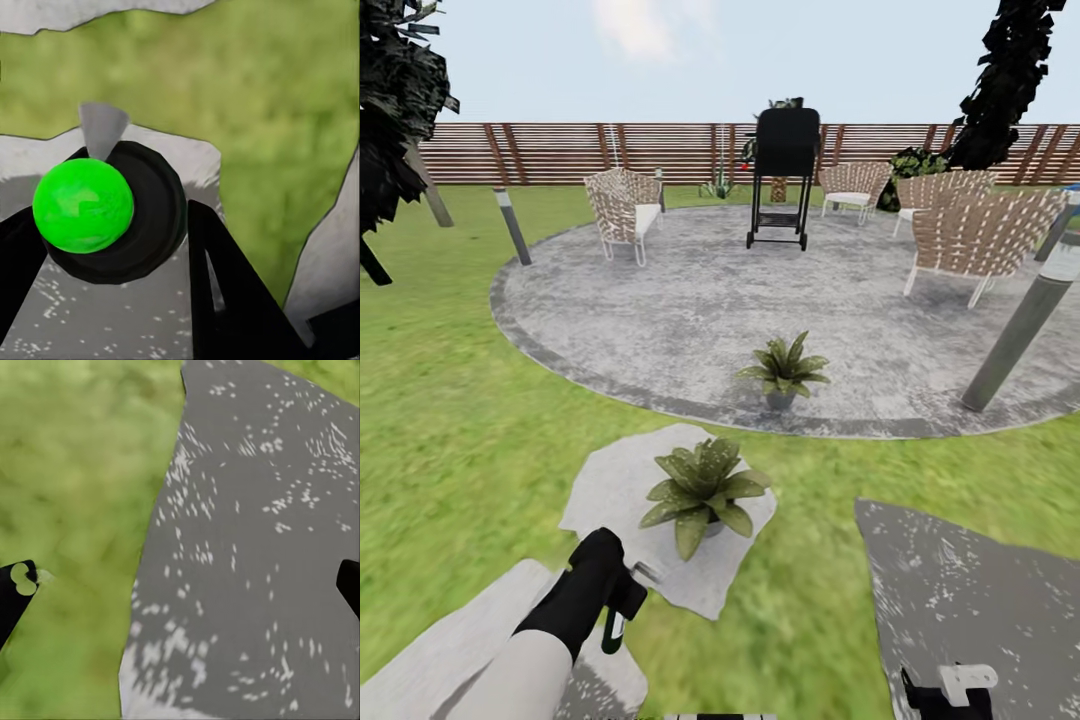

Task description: Pick up the pesticide atomizer in the garden and spray insectifuge to fully cover both potted plants in the garden.

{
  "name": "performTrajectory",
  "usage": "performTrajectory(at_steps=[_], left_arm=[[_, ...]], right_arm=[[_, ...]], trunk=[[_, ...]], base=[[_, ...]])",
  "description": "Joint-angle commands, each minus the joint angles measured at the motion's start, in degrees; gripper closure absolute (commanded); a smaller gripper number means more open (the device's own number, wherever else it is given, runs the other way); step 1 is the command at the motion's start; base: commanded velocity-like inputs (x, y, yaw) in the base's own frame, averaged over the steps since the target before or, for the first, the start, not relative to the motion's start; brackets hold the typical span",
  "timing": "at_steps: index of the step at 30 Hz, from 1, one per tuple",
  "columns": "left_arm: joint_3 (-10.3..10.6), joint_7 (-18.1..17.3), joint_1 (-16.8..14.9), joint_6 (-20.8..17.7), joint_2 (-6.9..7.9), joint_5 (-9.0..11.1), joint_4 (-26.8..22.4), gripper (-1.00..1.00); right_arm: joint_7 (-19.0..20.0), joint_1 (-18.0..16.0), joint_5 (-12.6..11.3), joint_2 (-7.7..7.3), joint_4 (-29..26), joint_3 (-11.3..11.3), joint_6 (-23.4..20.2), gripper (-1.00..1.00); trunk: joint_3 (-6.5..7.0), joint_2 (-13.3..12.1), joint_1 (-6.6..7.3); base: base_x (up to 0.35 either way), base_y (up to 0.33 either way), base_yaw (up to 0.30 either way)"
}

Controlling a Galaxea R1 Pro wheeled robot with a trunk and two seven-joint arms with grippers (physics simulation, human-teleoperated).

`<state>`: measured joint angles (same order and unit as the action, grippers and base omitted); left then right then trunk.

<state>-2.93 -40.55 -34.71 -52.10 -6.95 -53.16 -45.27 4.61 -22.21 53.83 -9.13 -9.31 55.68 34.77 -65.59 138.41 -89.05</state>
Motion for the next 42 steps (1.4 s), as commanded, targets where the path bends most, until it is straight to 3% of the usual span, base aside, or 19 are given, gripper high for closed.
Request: performTrajectory(at_steps=[1,16,26,29,31,33,35,42], left_arm=[[-0.3,-0.1,0.0,0.0,-0.14,-0.1,0.0,1.0],[-0.5,0.5,0.0,-0.2,0.17,0.3,-1.2,1.0],[-0.9,0.6,0.0,-0.3,0.11,0.3,-1.2,1.0],[-1.0,2.8,0.0,-0.5,-0.06,0.3,-1.2,1.0],[-1.0,5.1,0.0,-0.6,-0.22,1.0,-1.1,1.0],[-0.8,5.8,0.0,-0.5,-0.25,3.6,-1.2,1.0],[-0.7,6.0,0.0,-0.3,-0.26,5.0,-1.2,1.0],[-0.5,6.1,0.0,-0.2,-0.32,5.5,-1.2,1.0]], right_arm=[[0.5,0.0,0.0,-0.01,0.0,0.5,0.2,-1.0],[0.5,0.0,0.0,-0.01,0.0,0.5,0.2,-1.0],[0.5,0.0,0.0,-0.01,0.0,0.5,0.2,-1.0],[0.5,0.0,0.0,-0.01,0.0,0.5,0.2,-1.0],[0.5,0.0,0.0,-0.01,0.0,0.5,0.2,-1.0],[0.5,0.0,0.0,-0.01,0.0,0.5,0.2,-1.0],[0.5,0.0,0.0,-0.01,0.0,0.5,0.2,-1.0],[0.5,0.0,0.0,-0.01,0.0,0.5,0.2,-1.0]], trunk=[[-0.05,0.0,0.01],[-0.05,0.0,0.01],[-0.05,0.0,0.01],[-0.05,0.0,0.01],[-0.05,0.0,0.01],[-0.05,0.0,0.01],[-0.05,0.0,0.01],[-0.05,0.0,0.01]], base=[[0.0,0.0,0.188],[-0.012,-0.18,0.011],[-0.001,-0.004,0.248],[0.0,0.0,0.277],[0.0,0.0,0.277],[0.0,0.0,0.277],[0.026,-0.023,0.263],[0.19,-0.186,0.039]])
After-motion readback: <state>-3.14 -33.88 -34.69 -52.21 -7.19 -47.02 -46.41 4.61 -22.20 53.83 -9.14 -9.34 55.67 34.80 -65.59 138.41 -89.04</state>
